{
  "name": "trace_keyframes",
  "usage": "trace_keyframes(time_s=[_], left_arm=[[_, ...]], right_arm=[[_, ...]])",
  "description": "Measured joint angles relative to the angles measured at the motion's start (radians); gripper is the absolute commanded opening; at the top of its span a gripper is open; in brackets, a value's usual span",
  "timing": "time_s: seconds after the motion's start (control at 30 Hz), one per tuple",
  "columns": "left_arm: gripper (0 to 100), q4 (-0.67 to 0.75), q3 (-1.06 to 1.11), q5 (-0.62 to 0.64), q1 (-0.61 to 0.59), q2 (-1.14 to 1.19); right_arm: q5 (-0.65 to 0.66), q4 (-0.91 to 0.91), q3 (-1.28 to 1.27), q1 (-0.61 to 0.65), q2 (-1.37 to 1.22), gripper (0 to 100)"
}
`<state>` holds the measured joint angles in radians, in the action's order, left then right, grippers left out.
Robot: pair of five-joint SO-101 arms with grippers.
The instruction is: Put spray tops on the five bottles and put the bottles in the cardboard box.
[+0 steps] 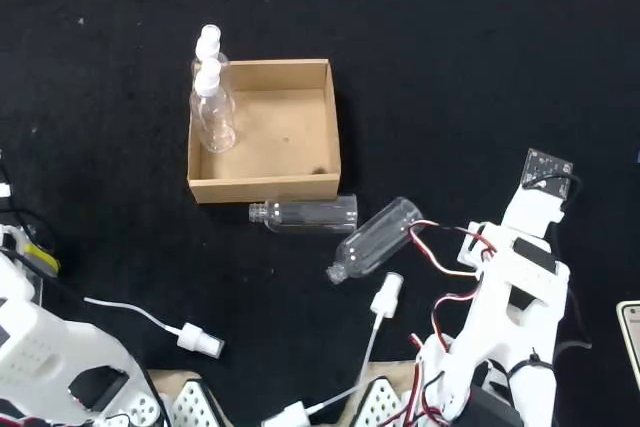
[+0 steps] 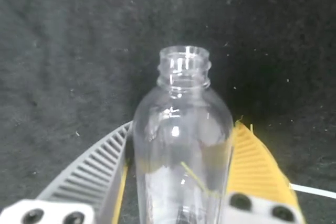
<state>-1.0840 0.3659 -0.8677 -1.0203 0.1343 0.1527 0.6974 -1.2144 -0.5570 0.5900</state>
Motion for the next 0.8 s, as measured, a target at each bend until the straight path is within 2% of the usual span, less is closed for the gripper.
trace_keyframes(time_s=[0.1,0.13,0.23,0.4,0.5,0.57,0.7,0.8], left_arm=[[4,-0.003,0.002,0.0,0.002,-0.014],[3,-0.006,0.005,0.0,0.002,-0.029],[4,-0.087,0.043,0.0,0.011,-0.104],[3,-0.166,0.164,0.035,0.11,-0.331],[3,-0.14,0.284,0.138,0.164,-0.537],[3,-0.066,0.379,0.235,0.18,-0.689],[3,0.087,0.586,0.474,0.239,-0.962],[3,0.14,0.661,0.605,0.284,-1.097]], right_arm=[[0.0,0.0,0.0,0.0,0.0,10.6],[0.0,0.0,0.0,0.0,0.0,10.6],[0.0,0.0,0.0,0.0,0.0,10.6],[-0.002,0.014,0.0,0.0,0.0,10.6],[0.0,0.092,0.041,0.002,0.002,10.6],[0.002,0.163,0.083,0.025,0.029,10.6],[0.003,0.298,0.173,0.095,0.187,10.6],[0.021,0.427,0.238,0.178,0.338,10.6]])
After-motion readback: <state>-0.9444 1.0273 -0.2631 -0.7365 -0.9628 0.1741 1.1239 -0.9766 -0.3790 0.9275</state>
